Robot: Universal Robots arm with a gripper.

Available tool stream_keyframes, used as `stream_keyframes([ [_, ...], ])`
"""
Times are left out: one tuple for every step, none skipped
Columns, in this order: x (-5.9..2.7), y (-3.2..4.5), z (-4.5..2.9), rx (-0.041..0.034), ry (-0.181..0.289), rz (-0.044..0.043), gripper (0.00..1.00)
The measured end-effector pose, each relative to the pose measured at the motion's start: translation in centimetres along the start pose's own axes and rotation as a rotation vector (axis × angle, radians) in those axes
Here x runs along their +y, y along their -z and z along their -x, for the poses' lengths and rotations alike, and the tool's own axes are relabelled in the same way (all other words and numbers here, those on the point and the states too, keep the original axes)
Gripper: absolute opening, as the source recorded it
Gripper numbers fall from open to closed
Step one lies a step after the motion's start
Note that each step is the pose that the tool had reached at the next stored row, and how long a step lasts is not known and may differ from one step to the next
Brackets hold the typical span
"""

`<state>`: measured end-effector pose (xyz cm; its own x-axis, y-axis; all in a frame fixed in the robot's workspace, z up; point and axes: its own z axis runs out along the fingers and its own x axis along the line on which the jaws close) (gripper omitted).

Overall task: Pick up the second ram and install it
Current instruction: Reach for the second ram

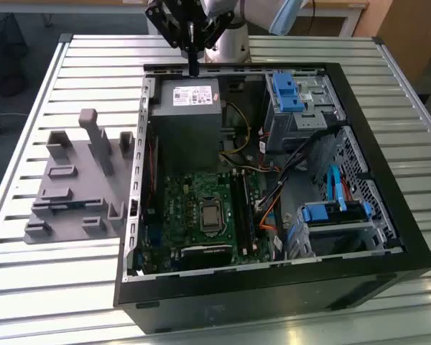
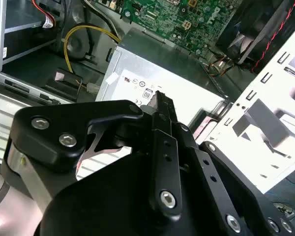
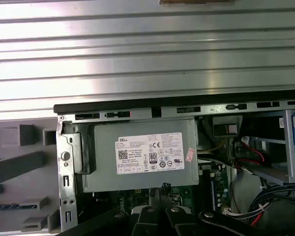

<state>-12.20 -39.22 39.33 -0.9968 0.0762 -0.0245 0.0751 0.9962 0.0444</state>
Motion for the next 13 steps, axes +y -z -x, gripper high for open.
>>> stream_keyframes([
  [0.00, 0.00, 0.00, 0.0000, 0.000, -0.0001, 0.11],
  [-0.02, 0.01, -0.29, 0.0000, 0.000, -0.0001, 0.11],
  [-0.07, 0.03, -1.06, 0.0000, 0.000, 0.0000, 0.11],
  [-0.07, 0.03, -1.08, 0.0000, 0.000, 0.0000, 0.11],
  [-0.07, 0.03, -1.10, 0.0000, 0.000, 0.0000, 0.11],
  [-0.08, 0.03, -1.12, 0.0000, 0.000, 0.0000, 0.11],
  [-0.08, 0.03, -1.13, 0.0000, 0.000, 0.0000, 0.11],
  [-0.09, 0.04, -1.31, 0.0000, 0.000, -0.0001, 0.11],
  [-0.10, 0.04, -1.48, 0.0000, 0.000, 0.0000, 0.11],
  [-0.11, 0.04, -1.50, 0.0000, 0.000, 0.0000, 0.11],
  [-0.11, 0.04, -1.51, 0.0000, 0.000, 0.0000, 0.11],
  [-0.11, 0.04, -1.53, 0.0000, 0.000, 0.0000, 0.11],
  [-0.11, 0.04, -1.55, 0.0000, 0.000, -0.0001, 0.11],
])
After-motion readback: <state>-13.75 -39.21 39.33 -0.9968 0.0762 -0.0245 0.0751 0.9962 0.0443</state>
